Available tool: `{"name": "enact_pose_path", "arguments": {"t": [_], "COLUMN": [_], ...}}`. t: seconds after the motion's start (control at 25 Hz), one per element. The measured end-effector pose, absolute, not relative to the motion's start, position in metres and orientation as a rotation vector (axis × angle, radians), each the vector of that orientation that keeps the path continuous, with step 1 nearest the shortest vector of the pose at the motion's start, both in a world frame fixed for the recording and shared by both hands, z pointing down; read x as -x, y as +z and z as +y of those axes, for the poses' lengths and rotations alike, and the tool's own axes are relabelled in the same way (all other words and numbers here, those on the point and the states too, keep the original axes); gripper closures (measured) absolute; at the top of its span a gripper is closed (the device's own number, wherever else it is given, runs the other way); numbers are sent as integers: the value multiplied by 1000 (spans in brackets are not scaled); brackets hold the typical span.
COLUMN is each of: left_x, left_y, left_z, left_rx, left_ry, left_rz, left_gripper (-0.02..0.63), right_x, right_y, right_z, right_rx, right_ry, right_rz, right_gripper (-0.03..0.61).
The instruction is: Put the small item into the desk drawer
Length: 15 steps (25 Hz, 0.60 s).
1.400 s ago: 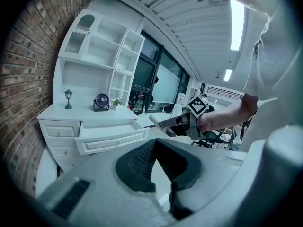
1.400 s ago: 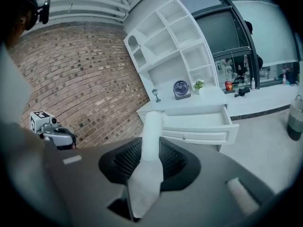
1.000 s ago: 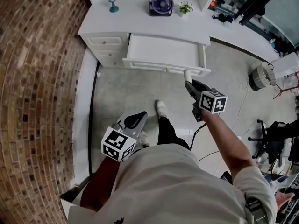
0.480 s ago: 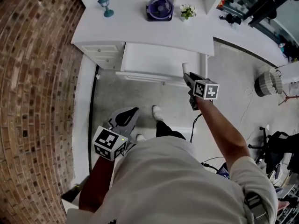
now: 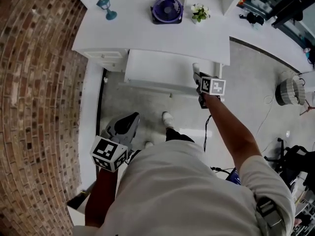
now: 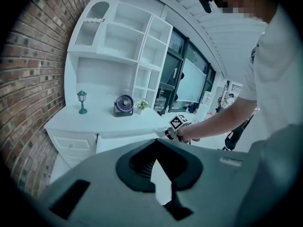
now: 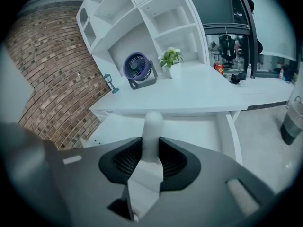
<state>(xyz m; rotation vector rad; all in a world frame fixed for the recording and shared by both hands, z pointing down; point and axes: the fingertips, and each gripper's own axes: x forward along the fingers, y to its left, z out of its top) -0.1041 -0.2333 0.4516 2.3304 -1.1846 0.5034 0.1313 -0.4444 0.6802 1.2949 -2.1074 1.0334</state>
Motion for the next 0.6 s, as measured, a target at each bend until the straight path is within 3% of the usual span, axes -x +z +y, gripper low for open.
{"name": "enact_pose_path", "arguments": {"t": [0.6], "left_x": [109], "left_y": [462], "left_z": [-266], "left_rx": [-2221], "left_ry": [569], "left_rz": [-1272], "left_gripper": [607], "right_x": [-150], "right_y": [763], "right_z": [-504], "right_rx": [-1320], "right_ry": [1119], "right_rz": [-1970], "right_gripper": [451]}}
